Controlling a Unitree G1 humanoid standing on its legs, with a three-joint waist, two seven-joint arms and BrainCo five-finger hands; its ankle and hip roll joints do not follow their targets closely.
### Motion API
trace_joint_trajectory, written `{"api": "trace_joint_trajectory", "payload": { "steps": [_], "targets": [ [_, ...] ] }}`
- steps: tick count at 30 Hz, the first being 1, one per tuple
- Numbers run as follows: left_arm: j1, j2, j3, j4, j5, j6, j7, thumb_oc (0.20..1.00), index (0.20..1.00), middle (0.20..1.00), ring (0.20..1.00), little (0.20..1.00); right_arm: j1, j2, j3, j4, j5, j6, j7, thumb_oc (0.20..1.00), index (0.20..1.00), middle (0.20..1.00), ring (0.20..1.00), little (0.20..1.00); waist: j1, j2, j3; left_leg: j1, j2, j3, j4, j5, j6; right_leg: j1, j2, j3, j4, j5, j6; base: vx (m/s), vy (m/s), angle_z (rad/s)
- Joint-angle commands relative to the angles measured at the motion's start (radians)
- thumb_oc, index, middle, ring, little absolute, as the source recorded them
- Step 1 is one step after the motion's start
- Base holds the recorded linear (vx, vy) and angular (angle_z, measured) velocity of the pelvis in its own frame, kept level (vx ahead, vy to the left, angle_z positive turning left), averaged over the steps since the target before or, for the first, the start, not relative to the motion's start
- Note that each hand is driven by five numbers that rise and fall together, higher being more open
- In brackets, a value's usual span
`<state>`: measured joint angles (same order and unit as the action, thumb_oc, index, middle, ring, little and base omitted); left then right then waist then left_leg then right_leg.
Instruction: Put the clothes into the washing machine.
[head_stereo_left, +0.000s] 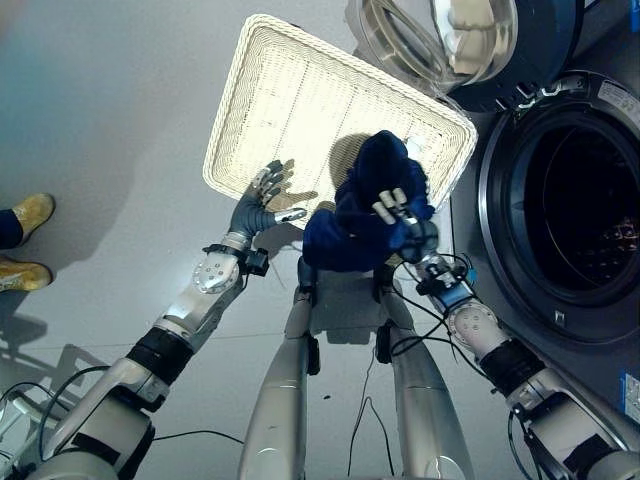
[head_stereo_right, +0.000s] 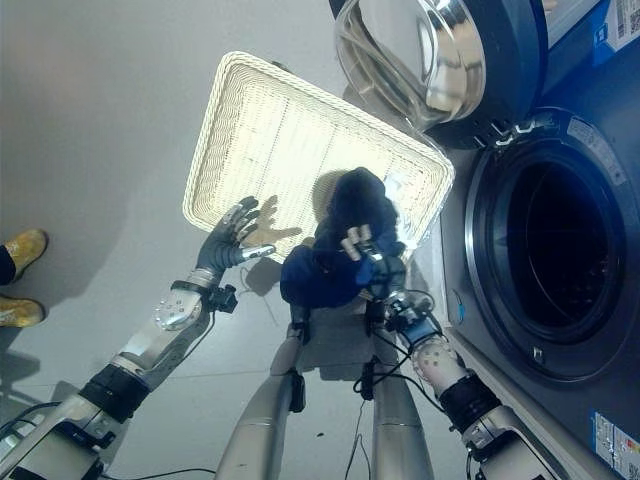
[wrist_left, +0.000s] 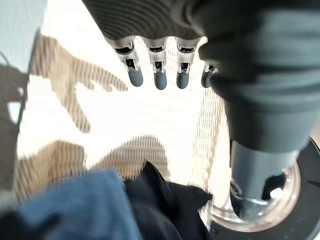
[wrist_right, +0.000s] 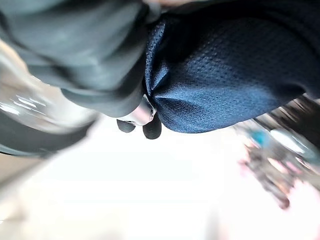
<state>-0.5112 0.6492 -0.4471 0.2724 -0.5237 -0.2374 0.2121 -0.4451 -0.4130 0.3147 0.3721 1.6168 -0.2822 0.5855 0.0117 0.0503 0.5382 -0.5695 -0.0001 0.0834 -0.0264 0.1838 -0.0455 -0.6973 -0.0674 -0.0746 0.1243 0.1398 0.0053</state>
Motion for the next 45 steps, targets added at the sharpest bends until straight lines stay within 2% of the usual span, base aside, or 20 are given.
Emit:
{"api": "trace_joint_trajectory", "payload": {
  "steps": [1, 6, 7, 13, 14, 18, 20, 24, 26, 29, 30, 31, 33, 34, 35, 37, 38, 41, 42, 45],
  "targets": [
    [0.028, -0.032, 0.031, -0.021, 0.052, -0.007, 0.039, 1.000, 1.000, 1.000, 1.000, 1.000, 0.022, -0.028, -0.007, -0.106, 0.021, -0.174, -0.036, 0.200, 0.200, 0.200, 0.200, 0.200, -0.058, 0.044, -0.018, -0.039, -0.075, 0.043, 0.080, -0.076, 0.008, 0.042, 0.005, -0.053, -0.055, -0.019, 0.082, 0.03, 0.032, -0.06],
    [0.061, -0.026, 0.060, 0.020, 0.025, -0.020, 0.065, 1.000, 1.000, 1.000, 1.000, 1.000, 0.039, -0.024, -0.108, -0.121, 0.030, -0.325, -0.151, 0.200, 0.200, 0.200, 0.200, 0.200, -0.069, 0.044, -0.018, -0.038, -0.068, 0.058, 0.096, -0.088, 0.009, 0.039, 0.010, -0.042, -0.035, -0.030, 0.080, 0.03, -0.004, -0.11],
    [0.075, -0.030, 0.084, 0.050, 0.009, -0.030, 0.073, 1.000, 1.000, 1.000, 1.000, 1.000, 0.039, -0.025, -0.180, -0.125, 0.003, -0.428, -0.268, 0.200, 0.200, 0.200, 0.200, 0.200, -0.075, 0.045, -0.018, -0.035, -0.064, 0.068, 0.104, -0.096, 0.009, 0.040, 0.012, -0.037, -0.027, -0.037, 0.081, 0.07, -0.018, -0.16],
    [0.104, -0.035, 0.143, 0.113, -0.028, -0.053, 0.065, 1.000, 1.000, 1.000, 1.000, 1.000, -0.024, -0.101, -0.378, -0.071, -0.195, -0.565, -0.602, 0.200, 0.200, 0.200, 0.200, 0.200, -0.083, 0.054, -0.018, -0.030, -0.058, 0.078, 0.127, -0.118, 0.009, 0.038, 0.015, -0.032, 0.000, -0.054, 0.082, 0.06, -0.015, -0.07],
    [0.105, -0.033, 0.153, 0.135, -0.041, -0.052, 0.053, 1.000, 1.000, 1.000, 1.000, 1.000, -0.063, -0.156, -0.439, -0.012, -0.313, -0.596, -0.751, 0.200, 0.200, 0.200, 0.200, 0.200, -0.082, 0.057, -0.018, -0.030, -0.056, 0.078, 0.136, -0.127, 0.007, 0.038, 0.013, -0.033, 0.008, -0.060, 0.082, 0.07, -0.026, -0.02],
    [0.109, -0.015, 0.153, 0.155, -0.063, -0.039, 0.043, 1.000, 1.000, 1.000, 1.000, 1.000, -0.140, -0.289, -0.515, 0.118, -0.578, -0.612, -1.058, 0.200, 0.200, 0.200, 0.200, 0.200, -0.076, 0.060, -0.018, -0.034, -0.054, 0.078, 0.153, -0.139, 0.006, 0.036, 0.011, -0.039, 0.022, -0.065, 0.083, 0.06, -0.035, 0.00],
    [0.119, 0.007, 0.144, 0.155, -0.088, -0.034, 0.040, 1.000, 1.000, 1.000, 1.000, 1.000, -0.201, -0.426, -0.531, 0.227, -0.753, -0.582, -1.304, 0.200, 0.200, 0.200, 0.200, 0.200, -0.072, 0.058, -0.018, -0.041, -0.053, 0.077, 0.164, -0.144, 0.006, 0.031, 0.012, -0.043, 0.031, -0.067, 0.081, 0.07, -0.060, 0.03],
    [0.135, 0.053, 0.132, 0.153, -0.132, -0.035, 0.028, 1.000, 1.000, 1.000, 1.000, 1.000, -0.267, -0.595, -0.556, 0.413, -0.715, -0.625, -1.477, 0.200, 0.200, 0.200, 0.200, 0.200, -0.063, 0.047, -0.018, -0.057, -0.049, 0.069, 0.176, -0.148, 0.008, 0.021, 0.016, -0.050, 0.049, -0.071, 0.080, 0.05, -0.089, 0.03],
    [0.147, 0.091, 0.108, 0.131, -0.171, -0.029, 0.033, 1.000, 1.000, 1.000, 1.000, 1.000, -0.302, -0.703, -0.596, 0.527, -0.794, -0.726, -1.813, 0.200, 0.200, 0.200, 0.200, 0.200, -0.059, 0.046, -0.018, -0.077, -0.048, 0.053, 0.187, -0.146, 0.013, 0.004, 0.026, -0.051, 0.087, -0.085, 0.075, 0.08, -0.174, 0.04],
    [0.138, 0.117, 0.090, 0.107, -0.196, -0.009, 0.039, 1.000, 1.000, 1.000, 1.000, 1.000, -0.286, -0.747, -0.608, 0.531, -0.898, -0.693, -1.944, 0.200, 0.200, 0.200, 0.200, 0.200, -0.053, 0.055, -0.018, -0.110, -0.053, 0.035, 0.211, -0.141, 0.017, -0.033, 0.036, -0.048, 0.149, -0.107, 0.065, 0.06, -0.121, 0.03],
    [0.123, 0.131, 0.080, 0.105, -0.215, -0.001, 0.037, 1.000, 1.000, 1.000, 1.000, 1.000, -0.326, -0.778, -0.578, 0.552, -0.858, -0.657, -1.913, 0.200, 0.200, 0.200, 0.200, 0.200, -0.043, 0.060, -0.018, -0.135, -0.055, 0.029, 0.221, -0.130, 0.020, -0.058, 0.034, -0.050, 0.172, -0.110, 0.061, 0.09, -0.146, -0.09],
    [0.119, 0.133, 0.077, 0.114, -0.227, -0.001, 0.027, 1.000, 1.000, 1.000, 1.000, 1.000, -0.355, -0.786, -0.557, 0.571, -0.703, -0.620, -1.778, 0.373, 0.373, 0.373, 0.373, 0.373, -0.041, 0.065, -0.018, -0.140, -0.054, 0.022, 0.232, -0.138, 0.019, -0.066, 0.033, -0.048, 0.195, -0.128, 0.062, 0.06, -0.096, -0.08],
    [0.119, 0.133, 0.077, 0.114, -0.227, -0.001, 0.027, 1.000, 1.000, 1.000, 1.000, 1.000, -0.355, -0.786, -0.557, 0.571, -0.703, -0.620, -1.778, 0.373, 0.373, 0.373, 0.373, 0.373, -0.041, 0.065, -0.018, -0.140, -0.054, 0.022, 0.232, -0.138, 0.019, -0.066, 0.033, -0.048, 0.195, -0.128, 0.062, 0.03, -0.046, -0.10],
    [0.113, 0.134, 0.076, 0.125, -0.237, -0.004, 0.013, 1.000, 1.000, 1.000, 1.000, 1.000, -0.377, -0.787, -0.543, 0.615, -0.485, -0.571, -1.572, 0.570, 0.570, 0.570, 0.570, 0.570, -0.036, 0.069, -0.018, -0.154, -0.054, 0.015, 0.238, -0.137, 0.017, -0.081, 0.032, -0.048, 0.209, -0.135, 0.060, 0.07, -0.157, -0.19],
    [0.082, 0.135, 0.059, 0.149, -0.249, -0.013, -0.011, 1.000, 1.000, 1.000, 1.000, 1.000, -0.438, -0.774, -0.494, 0.730, 0.012, -0.296, -1.151, 1.000, 1.000, 1.000, 1.000, 1.000, -0.021, 0.084, -0.018, -0.187, -0.059, 0.002, 0.246, -0.126, 0.017, -0.116, 0.033, -0.048, 0.231, -0.142, 0.051, 0.07, -0.157, -0.19],
    [0.082, 0.135, 0.059, 0.149, -0.249, -0.013, -0.011, 1.000, 1.000, 1.000, 1.000, 1.000, -0.438, -0.774, -0.494, 0.730, 0.012, -0.296, -1.151, 1.000, 1.000, 1.000, 1.000, 1.000, -0.021, 0.084, -0.018, -0.187, -0.059, 0.002, 0.246, -0.126, 0.017, -0.116, 0.033, -0.048, 0.231, -0.142, 0.051, 0.04, -0.169, 0.09],
    [0.039, 0.154, 0.037, 0.158, -0.279, -0.026, -0.043, 1.000, 1.000, 1.000, 1.000, 1.000, -0.515, -0.725, -0.401, 0.818, 0.207, 0.038, -1.014, 1.000, 1.000, 1.000, 1.000, 1.000, 0.005, 0.106, -0.018, -0.241, -0.057, -0.010, 0.267, -0.121, 0.016, -0.172, 0.027, -0.059, 0.271, -0.162, 0.037, 0.05, -0.285, 0.31],
    [0.034, 0.163, 0.033, 0.162, -0.282, -0.042, -0.054, 1.000, 1.000, 1.000, 1.000, 1.000, -0.523, -0.703, -0.386, 0.829, 0.233, 0.107, -1.000, 1.000, 1.000, 1.000, 1.000, 1.000, 0.010, 0.112, -0.018, -0.268, -0.053, -0.014, 0.286, -0.124, 0.016, -0.198, 0.022, -0.066, 0.298, -0.171, 0.035, 0.03, -0.192, 0.25],
    [0.029, 0.162, 0.032, 0.164, -0.275, -0.060, -0.061, 1.000, 1.000, 1.000, 1.000, 1.000, -0.500, -0.661, -0.390, 0.845, 0.295, 0.198, -0.949, 1.000, 1.000, 1.000, 1.000, 1.000, 0.015, 0.115, -0.018, -0.296, -0.051, -0.023, 0.301, -0.126, 0.017, -0.223, 0.018, -0.066, 0.318, -0.178, 0.032, 0.03, -0.149, 0.04],
    [0.012, 0.165, 0.029, 0.139, -0.262, -0.058, -0.051, 1.000, 1.000, 1.000, 1.000, 1.000, -0.497, -0.627, -0.378, 0.850, 0.355, 0.286, -0.895, 1.000, 1.000, 1.000, 1.000, 1.000, 0.020, 0.119, -0.018, -0.319, -0.043, -0.026, 0.305, -0.125, 0.018, -0.248, 0.023, -0.061, 0.340, -0.188, 0.026, 0.01, -0.101, 0.01]
  ]
}}
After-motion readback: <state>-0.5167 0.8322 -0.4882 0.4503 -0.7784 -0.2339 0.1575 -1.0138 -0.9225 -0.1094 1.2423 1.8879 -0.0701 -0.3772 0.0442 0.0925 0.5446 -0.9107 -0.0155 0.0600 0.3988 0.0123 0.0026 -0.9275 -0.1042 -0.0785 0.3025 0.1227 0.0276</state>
